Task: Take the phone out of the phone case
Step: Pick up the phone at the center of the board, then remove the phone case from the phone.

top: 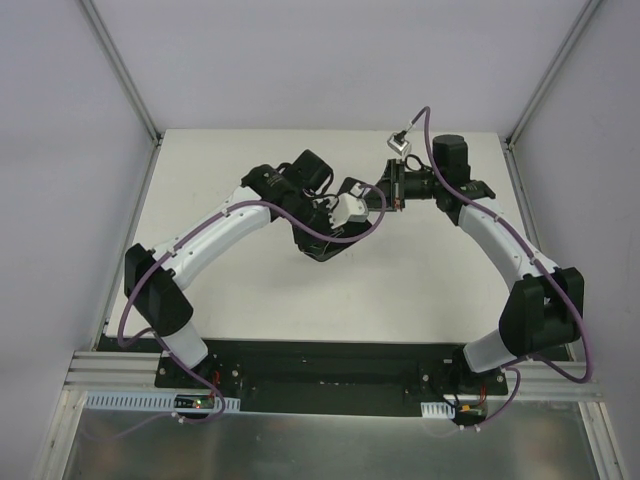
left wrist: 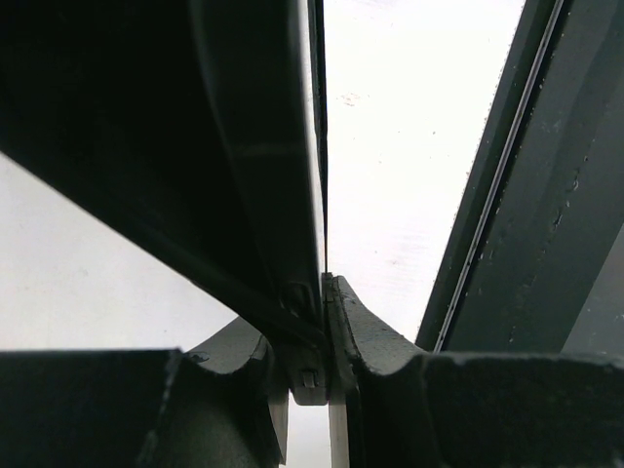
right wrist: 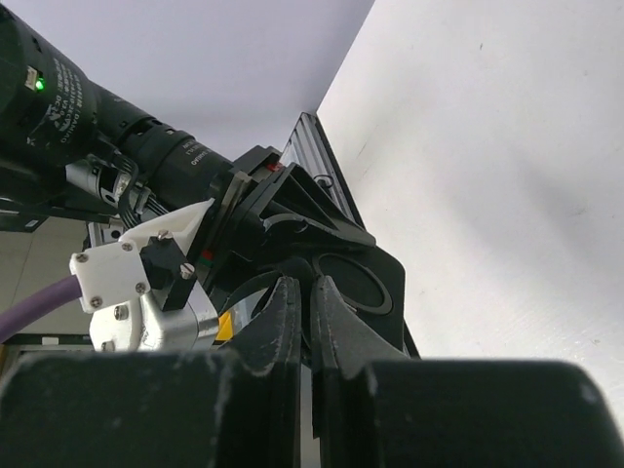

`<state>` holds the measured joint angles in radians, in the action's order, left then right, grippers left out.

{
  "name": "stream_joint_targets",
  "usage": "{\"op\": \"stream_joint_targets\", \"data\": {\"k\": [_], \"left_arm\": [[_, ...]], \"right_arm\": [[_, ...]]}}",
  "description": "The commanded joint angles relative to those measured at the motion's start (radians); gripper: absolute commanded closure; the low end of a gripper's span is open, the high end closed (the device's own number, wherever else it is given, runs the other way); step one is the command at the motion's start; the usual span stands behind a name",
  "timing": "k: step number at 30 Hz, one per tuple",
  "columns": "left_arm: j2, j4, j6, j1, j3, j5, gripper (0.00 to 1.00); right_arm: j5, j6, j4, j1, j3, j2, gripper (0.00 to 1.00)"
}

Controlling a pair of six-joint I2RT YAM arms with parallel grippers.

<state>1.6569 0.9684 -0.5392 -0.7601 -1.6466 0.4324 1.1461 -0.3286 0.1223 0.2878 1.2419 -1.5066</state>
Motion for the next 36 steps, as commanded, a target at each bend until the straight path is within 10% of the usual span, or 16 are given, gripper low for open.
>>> {"op": "stream_joint_targets", "data": {"k": [1, 22, 30, 36], "left_arm": [[-0.040, -0.068, -0.096, -0.071, -0.108, 0.121, 1.00], [-0.057, -0.039, -0.076, -0.044, -0.164, 0.190, 1.00], [-0.074, -0.034, -0.100, -0.022, -0.085, 0.212, 1.00], [-0.085, -0.033, -0.113, -0.007, -0.036, 0.224, 1.00]], "right_arm": [[-0.238, 0.079, 0.057, 0.001, 0.021, -0.038, 1.00], [-0.330, 0.321, 0.203, 0.063, -0.001, 0.017, 1.00], [-0.341, 0.413, 0.270, 0.044, 0.043, 0.104, 0.56], [-0.309, 0.482, 0.355, 0.022, 0.088, 0.155, 0.49]]}}
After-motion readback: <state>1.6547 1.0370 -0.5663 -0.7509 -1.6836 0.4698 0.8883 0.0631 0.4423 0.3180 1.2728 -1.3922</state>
